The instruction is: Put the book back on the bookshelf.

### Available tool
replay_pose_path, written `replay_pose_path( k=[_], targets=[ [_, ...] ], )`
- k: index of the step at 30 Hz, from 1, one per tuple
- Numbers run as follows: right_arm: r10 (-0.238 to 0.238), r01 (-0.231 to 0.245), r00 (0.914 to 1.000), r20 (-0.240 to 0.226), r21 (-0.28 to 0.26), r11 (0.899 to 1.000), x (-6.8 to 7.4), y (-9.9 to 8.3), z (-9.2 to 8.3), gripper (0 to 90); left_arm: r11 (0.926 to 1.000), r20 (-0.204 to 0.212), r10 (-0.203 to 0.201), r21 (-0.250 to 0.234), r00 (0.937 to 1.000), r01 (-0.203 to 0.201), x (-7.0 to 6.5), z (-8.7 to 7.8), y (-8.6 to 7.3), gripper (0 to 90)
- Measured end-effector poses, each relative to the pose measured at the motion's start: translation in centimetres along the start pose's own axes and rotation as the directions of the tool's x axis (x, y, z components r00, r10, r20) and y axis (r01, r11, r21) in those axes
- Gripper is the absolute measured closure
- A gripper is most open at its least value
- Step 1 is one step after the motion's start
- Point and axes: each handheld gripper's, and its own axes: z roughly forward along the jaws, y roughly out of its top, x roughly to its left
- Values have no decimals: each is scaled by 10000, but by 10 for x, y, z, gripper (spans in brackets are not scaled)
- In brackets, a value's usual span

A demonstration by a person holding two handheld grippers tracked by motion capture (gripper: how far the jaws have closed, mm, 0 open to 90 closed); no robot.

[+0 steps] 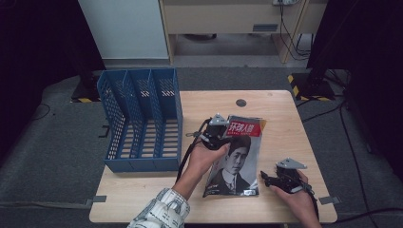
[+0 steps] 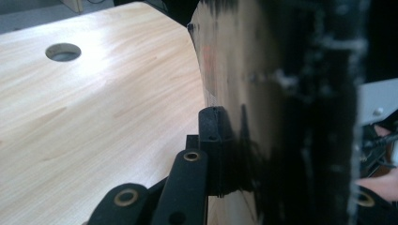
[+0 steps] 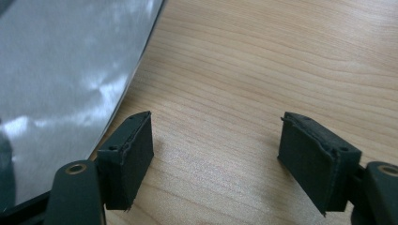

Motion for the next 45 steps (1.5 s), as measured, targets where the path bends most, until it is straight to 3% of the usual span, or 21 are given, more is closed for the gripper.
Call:
replay_pose_path(
  k=[14, 21, 28, 45],
  targets=[
    [-31, 31, 10000, 36, -50, 10000, 1, 0, 0, 253, 9969, -281, -178, -777, 9994, 156, 0, -31, 29, 866],
    [-46, 47, 10000, 11, -45, 10000, 1, 0, 0, 254, 9953, -534, -18, -963, 9986, -34, 0, -45, 43, 866],
    [-43, 43, 10000, 13, -45, 10000, 1, 0, 0, 254, 9942, -700, 178, -1043, 9974, -251, -3, -55, 48, 866],
    [-25, 25, 10000, 15, -43, 10000, 1, 0, 0, 253, 9932, -985, 242, -1106, 9948, -351, 3, -71, 54, 866]
  ],
)
